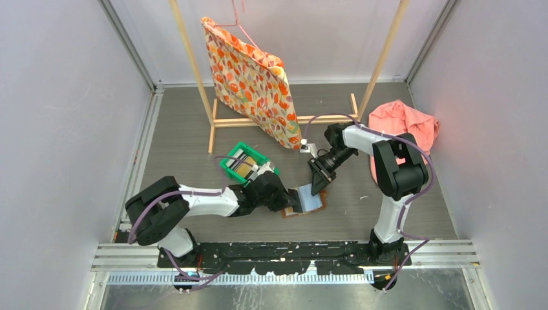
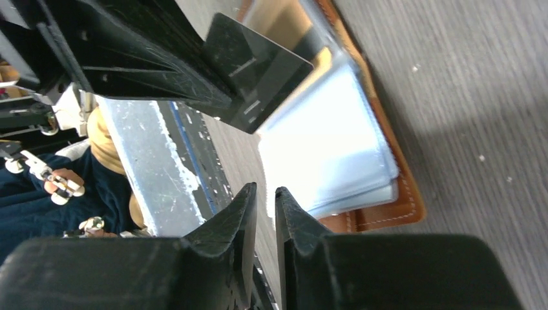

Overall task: Put the credit cards into the card holder
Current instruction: Pick up the credit card from the storage box.

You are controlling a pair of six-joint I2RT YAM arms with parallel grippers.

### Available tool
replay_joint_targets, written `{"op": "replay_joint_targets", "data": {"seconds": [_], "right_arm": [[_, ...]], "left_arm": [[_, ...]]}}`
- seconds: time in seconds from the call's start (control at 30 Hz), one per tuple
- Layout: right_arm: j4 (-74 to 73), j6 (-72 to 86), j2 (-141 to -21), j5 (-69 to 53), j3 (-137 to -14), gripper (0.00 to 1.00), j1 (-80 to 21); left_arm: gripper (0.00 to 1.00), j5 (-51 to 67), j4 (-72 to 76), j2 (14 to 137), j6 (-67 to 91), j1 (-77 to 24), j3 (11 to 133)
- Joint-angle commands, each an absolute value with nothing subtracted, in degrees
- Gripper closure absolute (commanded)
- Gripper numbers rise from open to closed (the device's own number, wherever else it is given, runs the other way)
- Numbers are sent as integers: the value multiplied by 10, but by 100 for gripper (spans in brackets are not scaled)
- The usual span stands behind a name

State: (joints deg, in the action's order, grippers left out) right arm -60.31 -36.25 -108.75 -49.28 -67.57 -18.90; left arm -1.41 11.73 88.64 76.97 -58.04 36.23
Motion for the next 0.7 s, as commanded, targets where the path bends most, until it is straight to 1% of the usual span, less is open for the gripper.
{"op": "replay_joint_targets", "data": {"seconds": [0.0, 0.17, 0.27, 0.43, 0.53, 0.6, 0.67], "right_arm": [[-668, -410, -1058, -580, -714, 76, -179], [-767, -489, -1070, -660, -742, 66, -158], [-828, -553, -1078, -684, -756, 59, -150], [-844, -574, -1070, -692, -754, 48, -149], [-863, -598, -1068, -702, -756, 46, -149], [-905, -649, -1075, -712, -763, 46, -149], [-981, -718, -1090, -723, -776, 47, -149]], "left_arm": [[98, -15, 106, 843, 718, -578, 370], [99, -4, 177, 798, 629, -578, 346], [100, 38, 218, 774, 573, -576, 341], [99, 111, 295, 770, 540, -561, 331], [100, 138, 331, 780, 539, -557, 330], [99, 146, 350, 789, 542, -556, 330], [100, 155, 378, 801, 551, -554, 325]]}}
